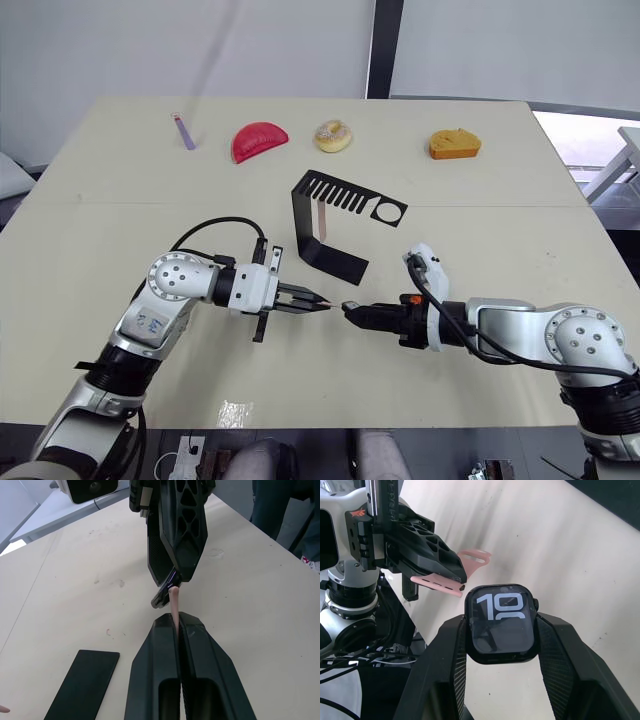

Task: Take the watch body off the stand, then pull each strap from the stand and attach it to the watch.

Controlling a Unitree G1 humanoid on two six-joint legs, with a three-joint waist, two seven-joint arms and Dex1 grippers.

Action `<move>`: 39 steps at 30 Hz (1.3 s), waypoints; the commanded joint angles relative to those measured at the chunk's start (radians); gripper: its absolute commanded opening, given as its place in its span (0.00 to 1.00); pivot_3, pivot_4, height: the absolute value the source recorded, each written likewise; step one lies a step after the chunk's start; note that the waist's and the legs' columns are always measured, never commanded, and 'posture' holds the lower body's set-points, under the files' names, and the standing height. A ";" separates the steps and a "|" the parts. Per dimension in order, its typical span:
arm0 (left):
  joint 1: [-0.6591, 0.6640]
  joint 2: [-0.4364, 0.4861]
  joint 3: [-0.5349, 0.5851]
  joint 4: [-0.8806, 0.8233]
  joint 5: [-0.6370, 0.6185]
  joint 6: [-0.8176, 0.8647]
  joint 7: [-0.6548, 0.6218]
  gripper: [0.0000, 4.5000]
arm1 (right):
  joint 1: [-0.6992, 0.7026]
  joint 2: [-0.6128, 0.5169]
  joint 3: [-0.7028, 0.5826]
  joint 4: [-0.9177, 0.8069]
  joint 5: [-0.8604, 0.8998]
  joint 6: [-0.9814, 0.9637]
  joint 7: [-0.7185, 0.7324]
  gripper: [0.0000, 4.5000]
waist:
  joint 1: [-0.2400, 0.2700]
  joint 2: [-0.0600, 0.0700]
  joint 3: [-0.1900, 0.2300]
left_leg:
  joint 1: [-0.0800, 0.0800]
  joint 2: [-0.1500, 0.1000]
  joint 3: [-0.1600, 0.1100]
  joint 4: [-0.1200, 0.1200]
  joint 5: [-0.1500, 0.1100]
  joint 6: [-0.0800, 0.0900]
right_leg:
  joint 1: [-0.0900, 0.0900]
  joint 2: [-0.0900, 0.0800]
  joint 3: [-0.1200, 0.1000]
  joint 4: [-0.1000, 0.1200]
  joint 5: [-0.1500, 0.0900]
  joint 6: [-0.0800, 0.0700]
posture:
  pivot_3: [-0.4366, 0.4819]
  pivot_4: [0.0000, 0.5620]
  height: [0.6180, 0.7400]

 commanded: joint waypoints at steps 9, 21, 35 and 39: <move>-0.008 -0.008 -0.006 -0.007 0.012 -0.015 0.012 0.00 | -0.015 -0.022 -0.011 -0.036 0.038 -0.012 0.022 0.34 | 0.001 0.000 0.000 | 0.000 0.000 0.000 0.000 0.000 0.000 | 0.000 0.000 0.000 0.000 0.000 0.000 | 0.48 0.27 0.98; -0.008 -0.013 -0.004 -0.013 0.008 -0.008 0.012 0.00 | -0.011 -0.026 -0.007 -0.039 0.017 -0.010 0.028 0.34 | 0.001 0.000 0.000 | 0.000 0.000 0.000 0.000 0.000 0.000 | 0.000 0.000 0.000 0.000 0.000 0.000 | 0.48 0.27 0.98; -0.015 -0.016 -0.002 -0.007 0.009 -0.005 0.013 0.00 | -0.014 -0.027 -0.009 -0.042 0.018 -0.009 0.031 0.34 | 0.001 0.000 0.000 | 0.000 0.000 0.000 0.000 0.000 0.000 | 0.000 0.000 0.000 0.000 0.000 0.000 | 0.48 0.27 0.98; -0.017 -0.016 -0.002 -0.006 0.009 -0.005 0.013 0.00 | -0.012 -0.027 -0.010 -0.043 0.016 -0.010 0.032 0.34 | 0.001 0.000 0.000 | 0.000 0.000 0.000 0.000 0.000 0.000 | 0.000 0.000 0.000 0.000 0.000 0.000 | 0.48 0.27 0.98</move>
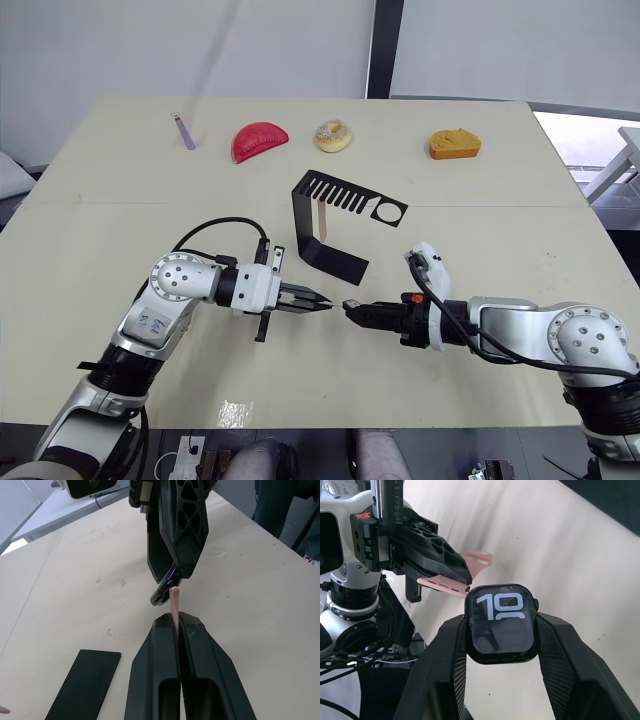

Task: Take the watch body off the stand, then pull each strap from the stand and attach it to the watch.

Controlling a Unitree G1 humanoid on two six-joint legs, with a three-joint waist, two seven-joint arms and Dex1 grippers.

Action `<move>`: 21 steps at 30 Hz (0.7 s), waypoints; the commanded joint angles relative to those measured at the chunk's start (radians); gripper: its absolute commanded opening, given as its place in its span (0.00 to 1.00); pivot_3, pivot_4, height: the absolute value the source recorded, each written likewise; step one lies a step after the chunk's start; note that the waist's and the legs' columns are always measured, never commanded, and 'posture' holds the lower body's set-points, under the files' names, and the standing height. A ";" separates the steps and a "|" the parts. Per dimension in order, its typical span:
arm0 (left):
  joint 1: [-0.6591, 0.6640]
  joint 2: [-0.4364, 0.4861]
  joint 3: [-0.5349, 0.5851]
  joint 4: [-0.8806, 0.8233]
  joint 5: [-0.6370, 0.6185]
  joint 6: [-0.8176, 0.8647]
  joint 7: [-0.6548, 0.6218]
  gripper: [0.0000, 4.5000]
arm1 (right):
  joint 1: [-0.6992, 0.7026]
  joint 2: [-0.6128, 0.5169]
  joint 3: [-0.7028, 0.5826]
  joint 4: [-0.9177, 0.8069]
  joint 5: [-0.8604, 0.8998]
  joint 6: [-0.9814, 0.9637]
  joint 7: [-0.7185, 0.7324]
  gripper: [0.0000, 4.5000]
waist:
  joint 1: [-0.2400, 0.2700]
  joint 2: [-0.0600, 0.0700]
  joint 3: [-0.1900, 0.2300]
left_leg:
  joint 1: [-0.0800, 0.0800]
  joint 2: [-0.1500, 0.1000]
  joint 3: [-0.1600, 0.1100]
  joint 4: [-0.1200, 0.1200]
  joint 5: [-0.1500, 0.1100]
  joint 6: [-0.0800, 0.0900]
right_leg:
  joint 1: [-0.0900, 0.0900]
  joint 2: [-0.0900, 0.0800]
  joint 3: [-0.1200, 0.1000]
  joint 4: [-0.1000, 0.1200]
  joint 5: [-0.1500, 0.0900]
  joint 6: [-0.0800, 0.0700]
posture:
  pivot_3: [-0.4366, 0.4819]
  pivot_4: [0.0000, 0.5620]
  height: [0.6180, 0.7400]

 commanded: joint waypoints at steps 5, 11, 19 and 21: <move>-0.016 -0.004 -0.001 -0.006 -0.004 -0.005 0.008 0.00 | -0.011 -0.014 -0.012 -0.039 0.009 -0.006 0.032 0.34 | 0.000 0.000 0.000 | 0.000 0.000 0.000 0.000 0.000 0.000 | 0.000 0.000 0.000 0.000 0.000 0.000 | 0.48 0.27 0.98; -0.016 -0.003 -0.002 0.002 0.000 -0.010 0.007 0.00 | -0.011 -0.019 -0.015 -0.038 0.014 -0.007 0.035 0.34 | 0.000 0.000 0.000 | 0.000 0.000 0.000 0.000 0.000 0.000 | 0.000 0.000 0.000 0.000 0.000 0.000 | 0.48 0.27 0.98; -0.018 -0.006 -0.004 0.005 0.002 -0.011 0.009 0.00 | -0.015 -0.021 -0.013 -0.038 0.016 -0.009 0.037 0.34 | 0.000 0.000 0.000 | 0.000 0.000 0.000 0.000 0.000 0.000 | 0.000 0.000 0.000 0.000 0.000 0.000 | 0.48 0.27 0.98; -0.016 -0.007 -0.005 0.001 0.001 -0.009 0.008 0.00 | -0.015 -0.019 -0.012 -0.038 0.016 -0.010 0.035 0.34 | 0.000 0.000 0.000 | 0.000 0.000 0.000 0.000 0.000 0.000 | 0.000 0.000 0.000 0.000 0.000 0.000 | 0.48 0.27 0.98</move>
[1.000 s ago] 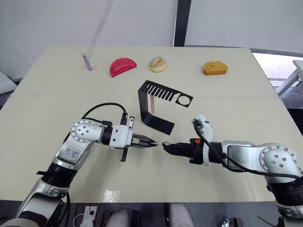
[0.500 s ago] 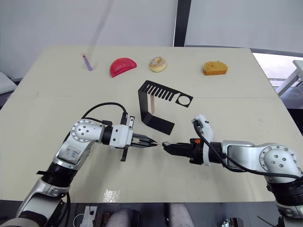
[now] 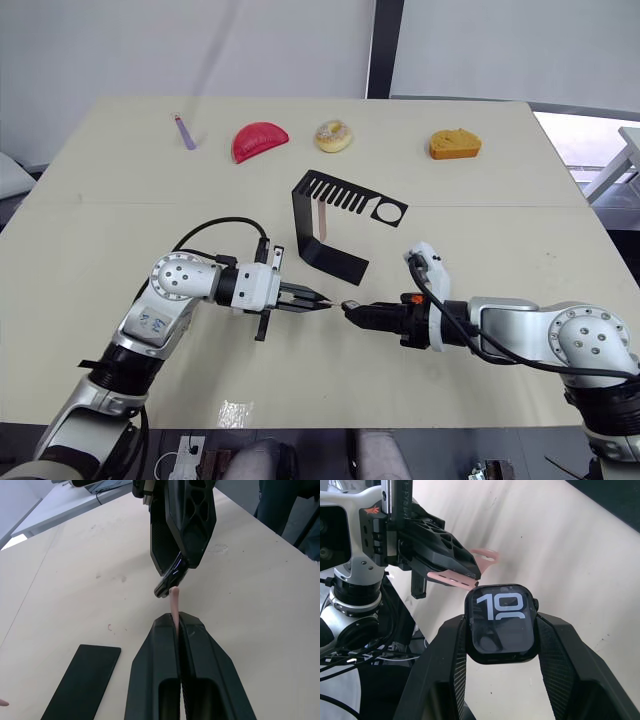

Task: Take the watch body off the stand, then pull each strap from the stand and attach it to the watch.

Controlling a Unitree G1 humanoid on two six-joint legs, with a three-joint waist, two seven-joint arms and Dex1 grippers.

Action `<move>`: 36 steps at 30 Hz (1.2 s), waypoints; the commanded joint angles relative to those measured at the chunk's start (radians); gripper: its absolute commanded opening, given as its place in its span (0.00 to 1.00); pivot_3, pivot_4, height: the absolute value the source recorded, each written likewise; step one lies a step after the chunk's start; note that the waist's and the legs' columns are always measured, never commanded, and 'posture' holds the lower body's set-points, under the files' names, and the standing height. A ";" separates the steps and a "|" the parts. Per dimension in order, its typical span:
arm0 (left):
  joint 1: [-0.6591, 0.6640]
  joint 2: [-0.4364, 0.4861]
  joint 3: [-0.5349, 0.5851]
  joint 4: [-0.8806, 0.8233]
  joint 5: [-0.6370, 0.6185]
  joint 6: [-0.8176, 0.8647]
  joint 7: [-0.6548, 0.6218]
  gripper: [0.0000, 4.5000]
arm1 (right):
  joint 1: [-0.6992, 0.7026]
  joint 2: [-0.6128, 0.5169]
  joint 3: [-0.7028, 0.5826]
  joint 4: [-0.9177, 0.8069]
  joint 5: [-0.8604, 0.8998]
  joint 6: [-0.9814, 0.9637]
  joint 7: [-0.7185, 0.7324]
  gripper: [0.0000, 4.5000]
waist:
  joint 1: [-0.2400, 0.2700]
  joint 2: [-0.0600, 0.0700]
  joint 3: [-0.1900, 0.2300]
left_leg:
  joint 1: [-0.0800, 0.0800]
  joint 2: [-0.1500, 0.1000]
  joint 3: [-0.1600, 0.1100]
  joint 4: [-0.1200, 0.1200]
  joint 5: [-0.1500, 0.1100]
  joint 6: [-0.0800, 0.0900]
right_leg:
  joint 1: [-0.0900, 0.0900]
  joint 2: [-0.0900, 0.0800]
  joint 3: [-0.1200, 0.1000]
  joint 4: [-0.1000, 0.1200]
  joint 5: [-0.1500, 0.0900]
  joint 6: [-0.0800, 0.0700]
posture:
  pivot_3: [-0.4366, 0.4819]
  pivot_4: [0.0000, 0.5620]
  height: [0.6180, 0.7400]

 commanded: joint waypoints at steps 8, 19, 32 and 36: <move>-0.011 -0.012 -0.006 -0.040 -0.007 0.003 0.007 0.00 | -0.010 -0.009 -0.009 -0.022 0.002 -0.011 0.019 0.34 | 0.000 0.000 0.000 | 0.000 0.000 0.000 0.000 0.000 0.000 | 0.000 0.000 0.000 0.000 0.000 0.000 | 0.48 0.27 0.98; -0.017 -0.017 -0.006 -0.043 -0.008 0.008 0.008 0.00 | -0.012 -0.005 -0.009 -0.019 -0.001 -0.011 0.019 0.34 | 0.001 0.000 0.000 | 0.000 0.000 0.000 0.000 0.000 0.000 | 0.000 0.000 0.000 0.000 0.000 0.000 | 0.48 0.27 0.98; -0.016 -0.042 -0.027 -0.056 0.015 0.015 0.029 0.00 | -0.028 -0.003 0.002 -0.023 0.024 -0.018 0.000 0.34 | 0.002 0.000 0.000 | 0.000 0.000 0.000 0.000 0.000 0.000 | 0.000 0.000 0.000 0.000 0.000 0.000 | 0.48 0.27 0.98; -0.020 -0.050 -0.027 -0.052 0.025 0.015 0.035 0.00 | -0.033 -0.004 0.005 -0.027 0.024 -0.015 -0.002 0.34 | 0.001 0.000 0.000 | 0.000 0.000 0.000 0.000 0.000 0.000 | 0.000 0.000 0.000 0.000 0.000 0.000 | 0.48 0.27 0.98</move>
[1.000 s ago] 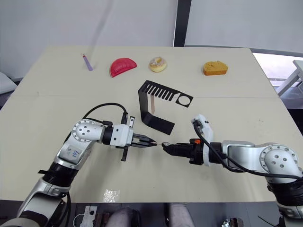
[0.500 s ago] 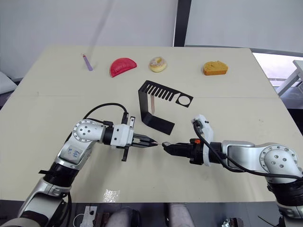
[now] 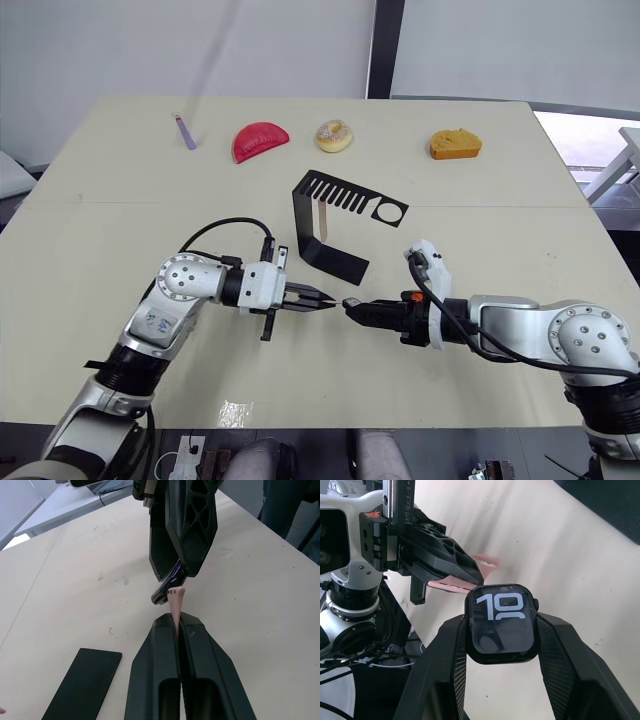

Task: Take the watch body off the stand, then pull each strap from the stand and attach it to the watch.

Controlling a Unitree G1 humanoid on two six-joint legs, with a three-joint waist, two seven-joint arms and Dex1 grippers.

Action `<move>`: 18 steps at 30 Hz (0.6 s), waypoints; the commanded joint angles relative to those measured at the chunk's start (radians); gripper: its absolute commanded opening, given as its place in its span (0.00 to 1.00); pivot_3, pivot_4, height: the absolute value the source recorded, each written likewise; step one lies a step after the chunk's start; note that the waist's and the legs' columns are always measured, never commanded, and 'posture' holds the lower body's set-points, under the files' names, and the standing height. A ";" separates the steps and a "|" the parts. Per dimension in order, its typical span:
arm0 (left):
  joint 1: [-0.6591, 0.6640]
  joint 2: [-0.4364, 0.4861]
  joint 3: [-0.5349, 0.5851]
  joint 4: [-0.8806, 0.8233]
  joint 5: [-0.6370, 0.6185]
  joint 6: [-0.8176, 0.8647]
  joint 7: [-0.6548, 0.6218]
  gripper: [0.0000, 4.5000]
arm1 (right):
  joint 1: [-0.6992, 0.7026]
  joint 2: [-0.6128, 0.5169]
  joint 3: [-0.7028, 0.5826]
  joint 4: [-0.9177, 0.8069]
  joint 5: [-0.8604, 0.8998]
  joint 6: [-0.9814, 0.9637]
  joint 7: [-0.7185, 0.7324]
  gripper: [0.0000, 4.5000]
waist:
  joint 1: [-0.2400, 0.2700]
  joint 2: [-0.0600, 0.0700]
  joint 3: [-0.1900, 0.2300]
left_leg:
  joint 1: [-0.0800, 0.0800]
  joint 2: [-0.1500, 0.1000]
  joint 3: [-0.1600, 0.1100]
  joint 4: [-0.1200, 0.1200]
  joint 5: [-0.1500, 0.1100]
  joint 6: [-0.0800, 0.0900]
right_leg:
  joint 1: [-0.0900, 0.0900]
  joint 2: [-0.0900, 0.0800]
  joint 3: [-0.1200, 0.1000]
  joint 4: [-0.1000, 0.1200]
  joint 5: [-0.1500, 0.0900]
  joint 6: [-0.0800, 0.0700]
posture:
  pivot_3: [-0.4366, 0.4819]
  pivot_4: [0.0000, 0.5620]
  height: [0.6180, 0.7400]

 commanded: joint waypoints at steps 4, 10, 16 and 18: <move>-0.020 -0.021 -0.025 -0.046 0.003 -0.002 0.018 0.00 | -0.025 -0.003 0.008 -0.029 0.033 -0.009 0.008 0.34 | 0.000 0.000 0.000 | 0.000 0.000 0.000 0.000 0.000 0.000 | 0.000 0.000 0.000 0.000 0.000 0.000 | 0.48 0.27 0.98; -0.022 -0.032 -0.034 -0.051 0.011 0.004 0.032 0.00 | -0.031 -0.003 0.013 -0.042 0.022 -0.003 0.012 0.34 | 0.000 0.000 0.000 | 0.000 0.000 0.000 0.000 0.000 0.000 | 0.000 0.000 0.000 0.000 0.000 0.000 | 0.48 0.27 0.98; -0.029 -0.035 -0.031 -0.043 0.017 0.005 0.039 0.00 | -0.037 -0.006 0.015 -0.047 0.011 0.004 0.019 0.34 | 0.000 0.000 0.000 | 0.000 0.000 0.000 0.000 0.000 0.000 | 0.000 0.000 0.000 0.000 0.000 0.000 | 0.48 0.27 0.98; -0.033 -0.037 -0.030 -0.037 0.020 0.005 0.042 0.00 | -0.039 -0.006 0.015 -0.050 0.013 0.006 0.021 0.34 | 0.001 0.000 0.000 | 0.000 0.000 0.000 0.000 0.000 0.000 | 0.000 0.000 0.000 0.000 0.000 0.000 | 0.48 0.27 0.98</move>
